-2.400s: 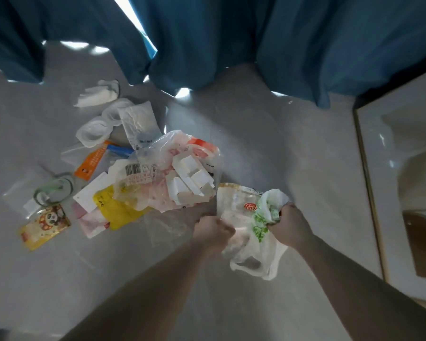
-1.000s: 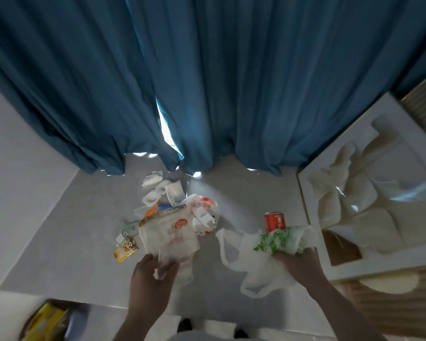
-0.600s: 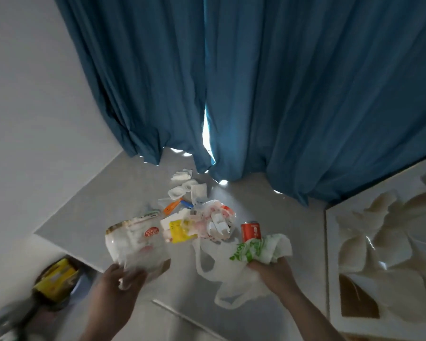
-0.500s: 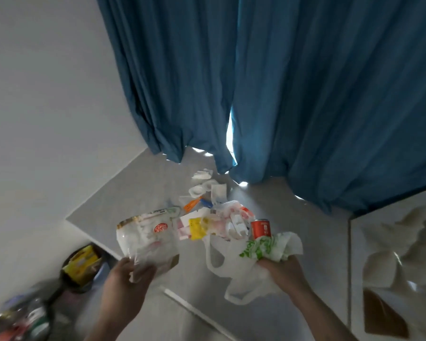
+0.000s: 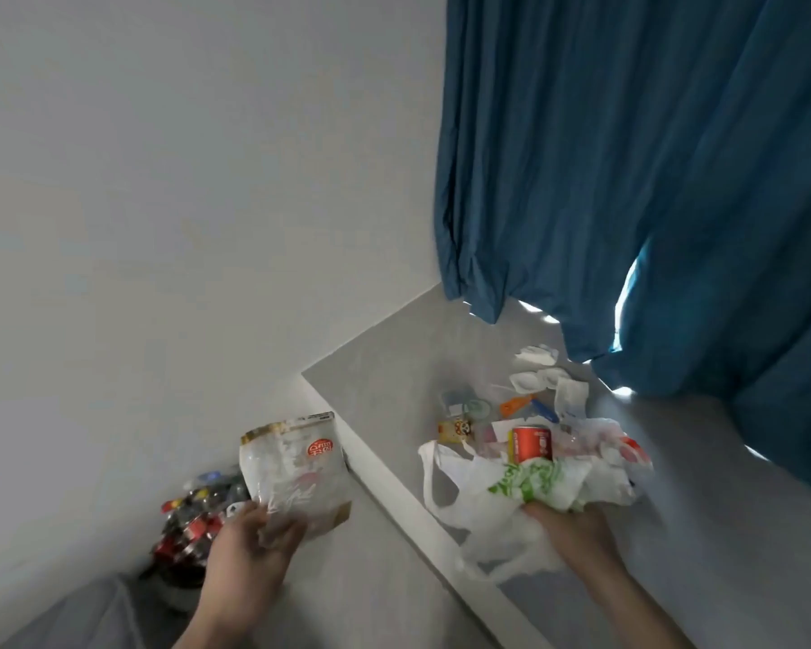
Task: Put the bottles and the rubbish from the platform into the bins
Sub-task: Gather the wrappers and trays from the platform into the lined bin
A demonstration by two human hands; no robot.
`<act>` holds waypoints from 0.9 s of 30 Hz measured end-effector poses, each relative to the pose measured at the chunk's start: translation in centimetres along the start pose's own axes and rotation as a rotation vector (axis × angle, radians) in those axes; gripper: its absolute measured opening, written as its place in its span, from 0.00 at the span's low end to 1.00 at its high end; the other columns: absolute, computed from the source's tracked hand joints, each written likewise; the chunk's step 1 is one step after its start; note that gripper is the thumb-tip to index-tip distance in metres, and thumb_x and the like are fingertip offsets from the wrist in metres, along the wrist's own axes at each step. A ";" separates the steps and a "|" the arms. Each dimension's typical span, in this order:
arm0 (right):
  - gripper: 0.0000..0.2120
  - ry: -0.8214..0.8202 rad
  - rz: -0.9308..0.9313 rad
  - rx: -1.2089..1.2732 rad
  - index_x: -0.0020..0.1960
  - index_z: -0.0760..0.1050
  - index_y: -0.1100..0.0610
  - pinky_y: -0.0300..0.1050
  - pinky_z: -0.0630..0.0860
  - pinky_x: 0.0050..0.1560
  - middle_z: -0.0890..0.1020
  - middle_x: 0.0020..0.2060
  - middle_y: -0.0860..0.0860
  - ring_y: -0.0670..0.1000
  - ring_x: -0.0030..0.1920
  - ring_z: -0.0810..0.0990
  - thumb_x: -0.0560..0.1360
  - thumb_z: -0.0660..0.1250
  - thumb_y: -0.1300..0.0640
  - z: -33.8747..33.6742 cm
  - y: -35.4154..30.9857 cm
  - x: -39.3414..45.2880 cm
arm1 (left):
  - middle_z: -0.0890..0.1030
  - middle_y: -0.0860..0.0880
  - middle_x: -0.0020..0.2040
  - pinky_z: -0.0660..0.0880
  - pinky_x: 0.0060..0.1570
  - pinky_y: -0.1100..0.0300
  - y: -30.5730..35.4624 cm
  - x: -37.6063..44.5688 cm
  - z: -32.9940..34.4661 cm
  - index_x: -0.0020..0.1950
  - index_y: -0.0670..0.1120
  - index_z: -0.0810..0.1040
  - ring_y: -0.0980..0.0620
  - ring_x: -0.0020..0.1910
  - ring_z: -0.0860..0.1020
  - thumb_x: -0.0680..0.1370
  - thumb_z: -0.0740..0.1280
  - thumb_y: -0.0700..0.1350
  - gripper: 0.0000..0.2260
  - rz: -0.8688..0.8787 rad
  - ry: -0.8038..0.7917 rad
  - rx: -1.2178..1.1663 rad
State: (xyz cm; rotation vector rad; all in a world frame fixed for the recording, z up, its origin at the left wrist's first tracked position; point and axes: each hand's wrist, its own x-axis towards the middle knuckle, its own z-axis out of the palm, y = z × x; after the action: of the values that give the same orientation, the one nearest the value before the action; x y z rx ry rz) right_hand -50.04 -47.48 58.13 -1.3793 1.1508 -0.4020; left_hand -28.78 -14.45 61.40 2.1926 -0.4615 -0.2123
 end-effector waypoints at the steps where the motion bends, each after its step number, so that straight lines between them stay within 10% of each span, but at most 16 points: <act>1: 0.15 -0.004 0.012 -0.006 0.50 0.83 0.50 0.44 0.74 0.51 0.84 0.43 0.44 0.42 0.43 0.80 0.66 0.81 0.61 1.0 0.1 -0.3 | 0.82 0.55 0.43 0.75 0.42 0.61 -1.0 0.1 -1.0 0.39 0.59 0.85 0.61 0.44 0.81 0.71 0.80 0.44 0.09 -0.013 0.004 0.008; 21: 0.22 -0.146 0.021 -0.177 0.61 0.81 0.58 0.48 0.73 0.58 0.83 0.54 0.52 0.52 0.55 0.79 0.68 0.79 0.62 20.4 -5.2 6.7 | 0.82 0.54 0.43 0.74 0.40 0.66 -11.4 8.6 -8.4 0.38 0.55 0.84 0.59 0.42 0.81 0.73 0.77 0.47 0.06 -0.316 -0.067 0.059; 27: 0.18 -0.264 0.011 -0.218 0.51 0.79 0.44 0.48 0.74 0.54 0.84 0.50 0.50 0.51 0.51 0.80 0.67 0.80 0.61 27.4 -7.3 11.3 | 0.81 0.53 0.41 0.75 0.39 0.62 -12.3 14.2 -8.6 0.37 0.54 0.83 0.58 0.40 0.81 0.73 0.75 0.49 0.06 -0.388 -0.097 0.132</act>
State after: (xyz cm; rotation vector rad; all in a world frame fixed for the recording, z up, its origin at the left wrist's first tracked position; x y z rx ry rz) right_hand -20.02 -43.16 54.49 -1.5622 1.0038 -0.0830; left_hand -10.00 -6.94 57.14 2.3946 -0.0990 -0.5119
